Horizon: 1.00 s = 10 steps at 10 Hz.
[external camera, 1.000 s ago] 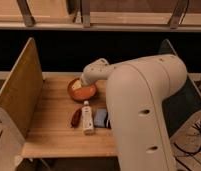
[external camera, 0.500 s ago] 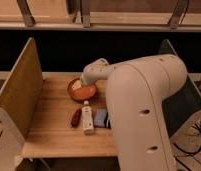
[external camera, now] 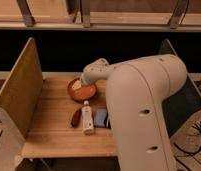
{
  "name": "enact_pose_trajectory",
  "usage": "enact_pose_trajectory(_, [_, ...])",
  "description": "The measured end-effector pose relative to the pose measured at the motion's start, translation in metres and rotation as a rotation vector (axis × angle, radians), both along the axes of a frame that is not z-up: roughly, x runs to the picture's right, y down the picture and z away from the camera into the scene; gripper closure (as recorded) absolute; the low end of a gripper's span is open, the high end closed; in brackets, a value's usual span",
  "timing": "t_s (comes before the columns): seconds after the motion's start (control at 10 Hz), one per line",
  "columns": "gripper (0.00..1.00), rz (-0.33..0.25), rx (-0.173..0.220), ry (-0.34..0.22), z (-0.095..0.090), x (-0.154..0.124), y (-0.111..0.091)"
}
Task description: Place the bottle in the ceramic bowl
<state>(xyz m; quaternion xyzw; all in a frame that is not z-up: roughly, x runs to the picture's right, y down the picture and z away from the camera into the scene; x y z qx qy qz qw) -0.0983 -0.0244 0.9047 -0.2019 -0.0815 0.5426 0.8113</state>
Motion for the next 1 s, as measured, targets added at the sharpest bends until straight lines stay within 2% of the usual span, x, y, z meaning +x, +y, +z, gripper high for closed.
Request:
enact_pose_trajectory(0.1, [0.2,-0.004,-0.001,0.002,0.0,0.0,0.001])
enact_pose_trajectory(0.3, [0.2,0.008,-0.03,0.022,-0.006,0.005,0.02])
enact_pose_trajectory(0.4, [0.2,0.019,-0.042,0.055,-0.012,0.018,0.033])
enact_pose_trajectory(0.7, [0.2,0.115,-0.069,0.112,-0.044,0.05,0.059])
enact_pose_trajectory(1.0, [0.2,0.164,-0.106,0.127,-0.071,0.054,0.089])
